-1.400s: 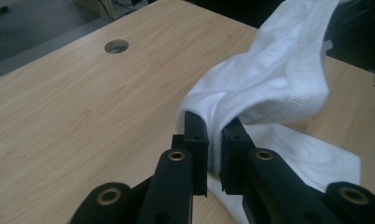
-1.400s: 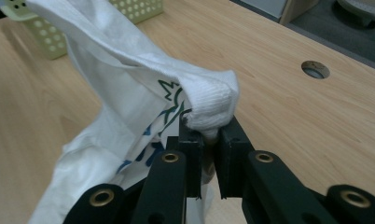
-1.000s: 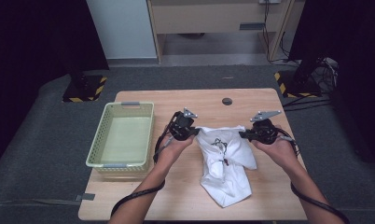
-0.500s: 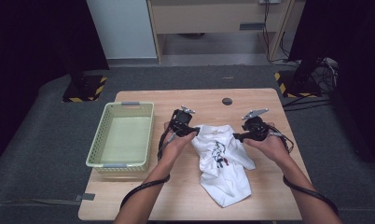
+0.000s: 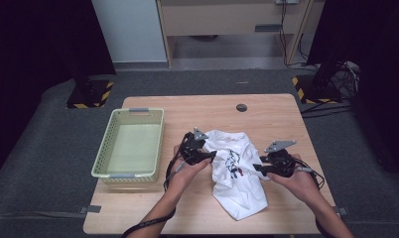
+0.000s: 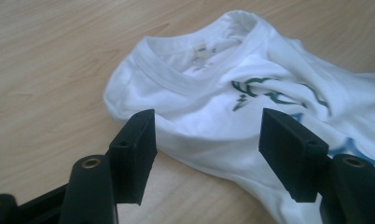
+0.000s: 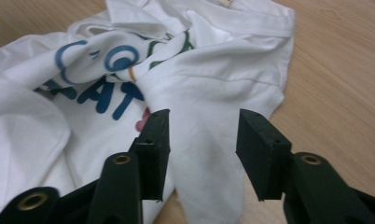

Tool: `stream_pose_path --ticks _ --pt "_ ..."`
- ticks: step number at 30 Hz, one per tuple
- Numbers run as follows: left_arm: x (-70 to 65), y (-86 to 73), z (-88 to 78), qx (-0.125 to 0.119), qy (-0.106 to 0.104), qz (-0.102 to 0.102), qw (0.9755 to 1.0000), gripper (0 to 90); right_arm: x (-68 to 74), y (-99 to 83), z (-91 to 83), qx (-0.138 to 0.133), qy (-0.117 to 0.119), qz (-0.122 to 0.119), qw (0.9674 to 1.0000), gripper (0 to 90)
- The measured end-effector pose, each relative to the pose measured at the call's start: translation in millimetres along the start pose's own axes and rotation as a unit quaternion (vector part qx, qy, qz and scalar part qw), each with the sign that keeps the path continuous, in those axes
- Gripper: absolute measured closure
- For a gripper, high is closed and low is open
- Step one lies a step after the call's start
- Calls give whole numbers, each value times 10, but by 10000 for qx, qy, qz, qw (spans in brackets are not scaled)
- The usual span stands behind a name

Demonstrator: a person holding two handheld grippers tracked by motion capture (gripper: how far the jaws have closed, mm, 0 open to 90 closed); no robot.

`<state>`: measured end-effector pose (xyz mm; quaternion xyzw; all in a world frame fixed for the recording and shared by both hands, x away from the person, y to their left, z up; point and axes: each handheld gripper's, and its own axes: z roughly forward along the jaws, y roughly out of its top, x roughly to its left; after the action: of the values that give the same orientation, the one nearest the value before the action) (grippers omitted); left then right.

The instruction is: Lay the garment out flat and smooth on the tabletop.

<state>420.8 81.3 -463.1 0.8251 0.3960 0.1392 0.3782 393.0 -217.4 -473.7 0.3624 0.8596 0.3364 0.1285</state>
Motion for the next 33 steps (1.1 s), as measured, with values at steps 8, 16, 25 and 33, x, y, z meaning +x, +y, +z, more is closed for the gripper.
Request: stream_pose_path --ticks 8,16,25,33 --pt "-279 -100 -30 -80 -378 175 9991 387 165 -245 141 366 -262 -155 9989 450" --pt "-443 -198 68 51 -483 440 9979 484 136 -281 179 379 -330 -115 9987 595" --pt "-534 -193 205 -14 -384 586 9975 595 147 -288 230 370 -245 -197 9988 797" --pt "-496 -231 303 221 -400 705 9965 801 137 -275 222 329 -201 -136 9992 861"
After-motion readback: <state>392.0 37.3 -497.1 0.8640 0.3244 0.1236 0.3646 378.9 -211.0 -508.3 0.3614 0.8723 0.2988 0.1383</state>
